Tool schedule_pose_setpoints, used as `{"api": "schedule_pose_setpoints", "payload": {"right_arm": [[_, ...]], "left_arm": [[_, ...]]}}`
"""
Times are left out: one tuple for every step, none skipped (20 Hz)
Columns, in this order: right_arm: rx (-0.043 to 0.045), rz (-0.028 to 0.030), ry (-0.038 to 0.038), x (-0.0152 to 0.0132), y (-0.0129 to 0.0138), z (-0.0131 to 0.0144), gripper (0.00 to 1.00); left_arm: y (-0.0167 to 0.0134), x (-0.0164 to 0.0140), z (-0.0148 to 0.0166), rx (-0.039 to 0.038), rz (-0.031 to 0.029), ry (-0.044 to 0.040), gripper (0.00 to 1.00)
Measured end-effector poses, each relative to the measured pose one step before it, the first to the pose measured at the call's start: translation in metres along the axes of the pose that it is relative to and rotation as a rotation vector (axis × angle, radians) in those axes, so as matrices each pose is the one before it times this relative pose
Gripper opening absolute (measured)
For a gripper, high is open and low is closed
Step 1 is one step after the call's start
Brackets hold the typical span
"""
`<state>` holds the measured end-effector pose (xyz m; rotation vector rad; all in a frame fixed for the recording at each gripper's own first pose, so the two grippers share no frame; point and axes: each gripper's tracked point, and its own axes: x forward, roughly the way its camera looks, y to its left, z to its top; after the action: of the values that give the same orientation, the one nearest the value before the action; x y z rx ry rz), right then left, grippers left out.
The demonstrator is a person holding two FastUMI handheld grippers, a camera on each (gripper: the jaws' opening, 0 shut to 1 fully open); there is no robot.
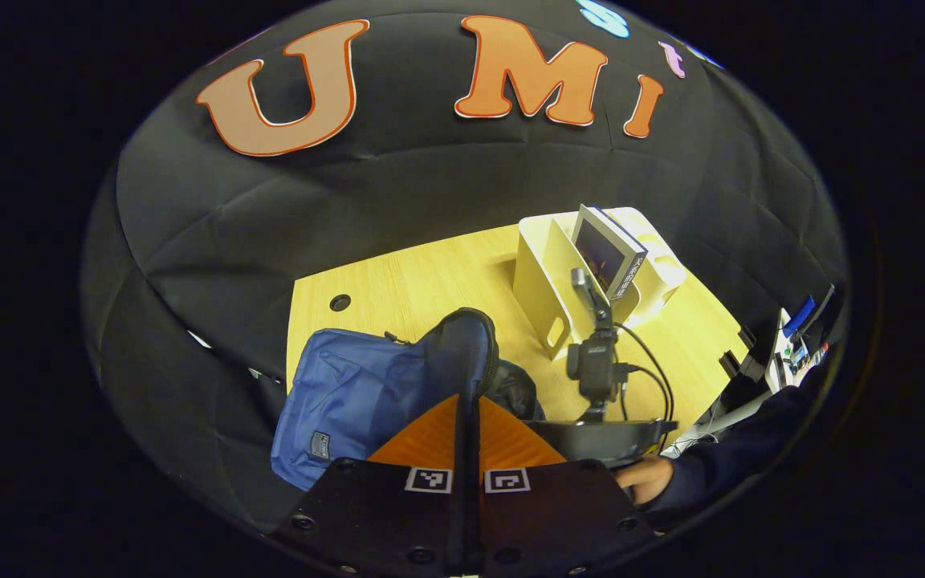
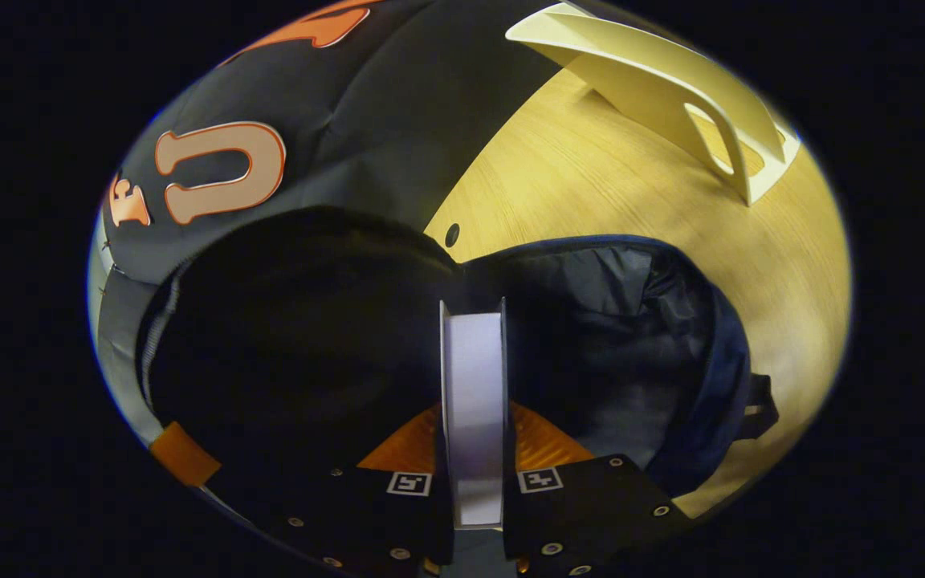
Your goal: Open the schoolbag, grab two books from the bookshelf and put them into the schoolbag.
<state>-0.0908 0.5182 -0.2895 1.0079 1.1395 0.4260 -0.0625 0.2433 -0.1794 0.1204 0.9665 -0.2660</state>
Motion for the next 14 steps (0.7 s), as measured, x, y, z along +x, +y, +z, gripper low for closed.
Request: {"api": "schedule_pose_setpoints", "payload": {"right_arm": [[-0.00494,-0.00233,-0.00439,0.00332,0.00033,-0.00082,0.26],[-0.00727,-0.00281,0.01035,0.00638,0.00046,-0.00202,0.27],[0.00108,-0.00349,0.01498,0.00167,-0.00022,-0.00086,0.39],[0.00409,-0.00915,0.00657,0.00212,-0.00183,0.00058,0.30],[0.00982,-0.01694,0.01408,-0.00032,-0.00360,0.00054,0.33],[-0.00107,-0.03154,0.02518,-0.00172,-0.00309,-0.00305,0.35],[-0.01114,-0.02547,0.03789,-0.00511,-0.00405,-0.00336,0.40],[-0.02174,-0.01759,0.03464,-0.00458,-0.00265,-0.00374,0.27],[-0.01656,0.00106,0.00640,-0.00916,0.00138,0.00123,0.37],[-0.00698,-0.00972,0.01103,-0.01175,0.00019,0.00075,0.47],[0.00835,0.01928,-0.01616,-0.01442,0.00523,0.00602,0.77],[0.00453,0.01798,-0.03935,-0.01245,0.00505,0.01216,0.83],[-0.00038,0.00926,-0.03278,-0.01199,0.00356,0.01405,0.86],[-0.00940,0.00081,-0.03330,-0.01284,0.00143,0.01202,0.87]], "left_arm": [[-0.00071,-0.00384,0.00072,0.00429,0.00293,-0.00264,0.01],[0.00067,0.00259,-0.00102,-0.00560,0.00672,0.00065,0.01],[0.00168,0.00113,-0.00038,-0.00362,0.00141,-0.00405,0.01],[0.00168,-0.00027,0.00052,-0.00837,0.00737,-0.00149,0.01],[0.00254,-0.00029,0.00064,-0.00120,0.00892,-0.00332,0.01],[0.00316,-0.00123,-0.00041,0.00185,0.01419,-0.00347,0.01],[0.00476,-0.00049,-0.00092,0.00821,0.01794,0.00085,0.01],[0.00212,0.00108,-0.00138,0.00148,0.01073,-0.00292,0.01],[0.00016,0.00023,-0.00072,-0.00354,0.00173,0.00165,0.01],[-0.00132,-0.00146,-0.00158,-0.00661,0.00079,-0.00319,0.01],[-0.00180,-0.00058,-0.00058,-0.00529,-0.00011,-0.00095,0.01],[-0.00038,0.00036,0.00007,-0.00013,0.00482,-0.00304,0.01],[-0.00078,0.00057,-0.00079,0.00373,0.00574,0.00350,0.01],[-0.00122,-0.00024,-0.00140,0.00064,0.00386,-0.00091,0.01]]}}
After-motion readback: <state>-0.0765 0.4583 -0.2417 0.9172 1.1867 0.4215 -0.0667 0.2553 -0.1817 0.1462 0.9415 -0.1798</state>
